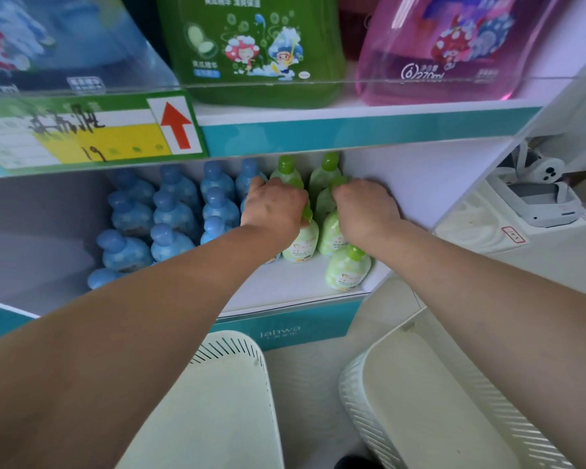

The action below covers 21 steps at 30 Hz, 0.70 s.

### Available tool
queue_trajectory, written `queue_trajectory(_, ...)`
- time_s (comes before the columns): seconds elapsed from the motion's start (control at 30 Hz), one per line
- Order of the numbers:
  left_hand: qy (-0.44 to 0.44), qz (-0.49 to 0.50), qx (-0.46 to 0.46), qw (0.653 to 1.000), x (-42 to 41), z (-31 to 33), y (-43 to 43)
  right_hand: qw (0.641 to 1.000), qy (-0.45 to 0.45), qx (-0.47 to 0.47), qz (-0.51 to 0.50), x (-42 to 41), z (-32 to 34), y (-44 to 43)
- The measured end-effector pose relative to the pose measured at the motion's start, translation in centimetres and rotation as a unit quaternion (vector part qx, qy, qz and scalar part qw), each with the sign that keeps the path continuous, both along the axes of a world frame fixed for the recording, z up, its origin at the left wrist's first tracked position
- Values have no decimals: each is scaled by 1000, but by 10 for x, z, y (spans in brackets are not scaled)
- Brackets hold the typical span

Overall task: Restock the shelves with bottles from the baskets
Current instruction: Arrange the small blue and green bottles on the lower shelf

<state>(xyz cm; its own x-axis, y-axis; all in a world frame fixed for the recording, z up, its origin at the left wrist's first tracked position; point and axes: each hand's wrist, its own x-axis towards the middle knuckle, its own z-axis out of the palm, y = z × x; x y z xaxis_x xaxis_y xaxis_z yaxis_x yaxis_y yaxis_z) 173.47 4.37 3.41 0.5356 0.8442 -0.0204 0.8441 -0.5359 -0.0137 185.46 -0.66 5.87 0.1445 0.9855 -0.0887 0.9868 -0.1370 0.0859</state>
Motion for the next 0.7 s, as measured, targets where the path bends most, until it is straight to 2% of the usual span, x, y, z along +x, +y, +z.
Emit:
queue_trajectory(0.17, -1, 19, -15, 1000, 0, -2, 0, 1000, 10, -1, 10, 0, 0, -11)
queue_trajectory(0.37, 19, -2, 7, 1000, -1, 6, -5, 995, -21, 71, 72, 1, -4, -32)
queue_trajectory(0.5, 36, -11, 18, 999, 0, 8, -9, 996, -5, -37, 77, 1, 3, -40)
queue_trajectory(0.7, 54, -12, 10, 998, -4, 8, -12, 994, -35, -79, 60, 0, 4, -39)
